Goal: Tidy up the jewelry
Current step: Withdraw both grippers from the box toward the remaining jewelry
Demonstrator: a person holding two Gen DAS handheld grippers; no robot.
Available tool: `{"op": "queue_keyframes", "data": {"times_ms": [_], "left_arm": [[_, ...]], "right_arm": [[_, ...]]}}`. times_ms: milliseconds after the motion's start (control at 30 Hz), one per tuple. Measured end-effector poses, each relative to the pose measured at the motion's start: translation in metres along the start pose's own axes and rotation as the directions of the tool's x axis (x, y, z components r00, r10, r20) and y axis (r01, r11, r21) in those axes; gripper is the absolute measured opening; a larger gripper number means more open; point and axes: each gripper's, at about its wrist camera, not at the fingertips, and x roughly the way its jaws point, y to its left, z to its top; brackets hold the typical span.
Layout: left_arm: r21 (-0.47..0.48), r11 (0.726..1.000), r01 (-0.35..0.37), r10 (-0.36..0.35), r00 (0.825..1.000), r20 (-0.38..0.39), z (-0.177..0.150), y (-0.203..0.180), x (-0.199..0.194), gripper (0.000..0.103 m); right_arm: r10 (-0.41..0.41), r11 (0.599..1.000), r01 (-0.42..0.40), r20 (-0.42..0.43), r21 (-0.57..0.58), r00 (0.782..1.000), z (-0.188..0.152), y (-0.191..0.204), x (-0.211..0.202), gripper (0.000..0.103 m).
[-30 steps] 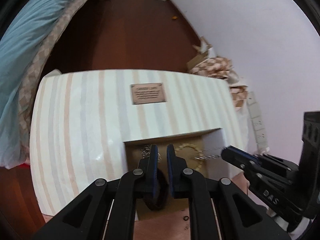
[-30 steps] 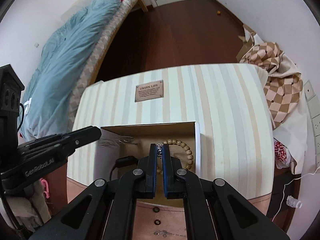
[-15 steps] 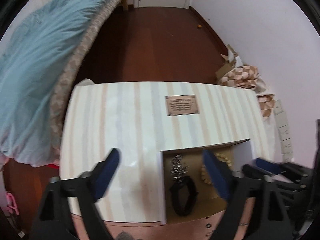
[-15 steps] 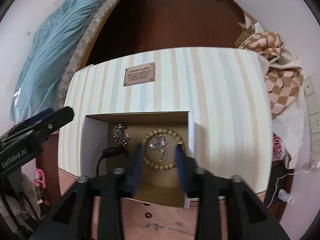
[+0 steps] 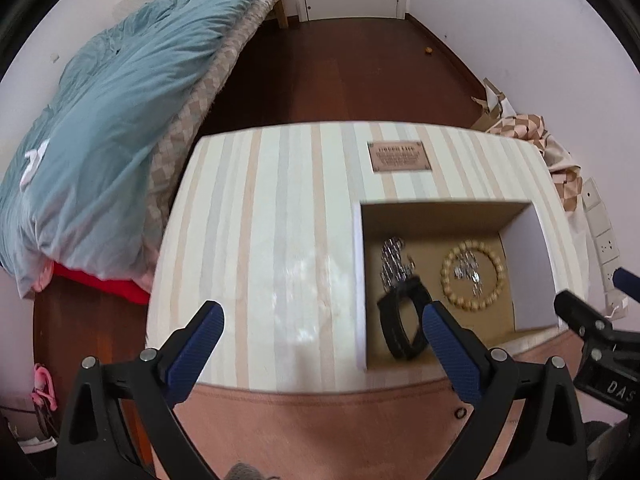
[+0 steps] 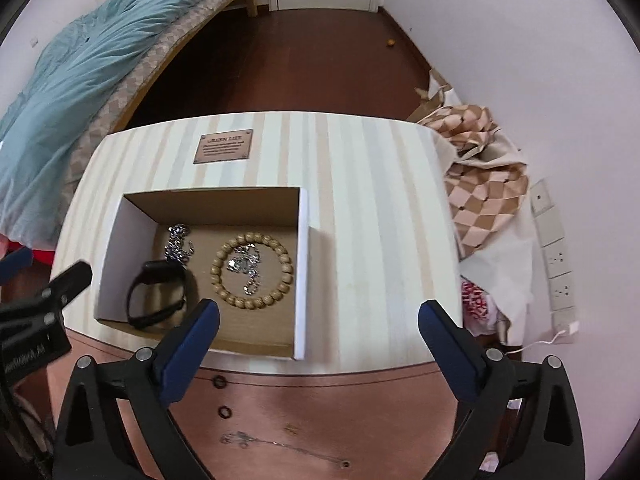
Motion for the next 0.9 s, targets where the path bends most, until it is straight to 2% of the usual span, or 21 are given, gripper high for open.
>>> {"op": "queue_keyframes", "data": {"times_ms": [300,600,767,900], "left_arm": [[-0.024,0.999,0.023,-0.021,0.997,0.068,-0.028,-0.004,-0.038,0.101],[-0.048,0.998,0.027,-0.019,0.988,0.155,-0.06,-0.004,-0.097,0.101],[-0.053,0.998,0.045,-0.032,0.974,0.223,-0.071,-0.002,-0.135,0.101],[-0.043,0.998,0.041,-0.026,0.956,0.292,-0.081,-0.002,-0.169,0.101]], "right_arm": [[0.009,1.0,-0.009,0.051,0.008,0.999,-0.024,-0.002,-0.032,0.101],[0.002,1.0,-0.004,0.165,0.009,0.986,-0.06,-0.001,-0.095,0.101],[0.003,1.0,-0.008,0.252,0.016,0.968,-0.077,-0.005,-0.142,0.101],[-0.006,1.0,-0.001,0.309,0.022,0.951,-0.089,-0.007,-0.173,0.101]]}}
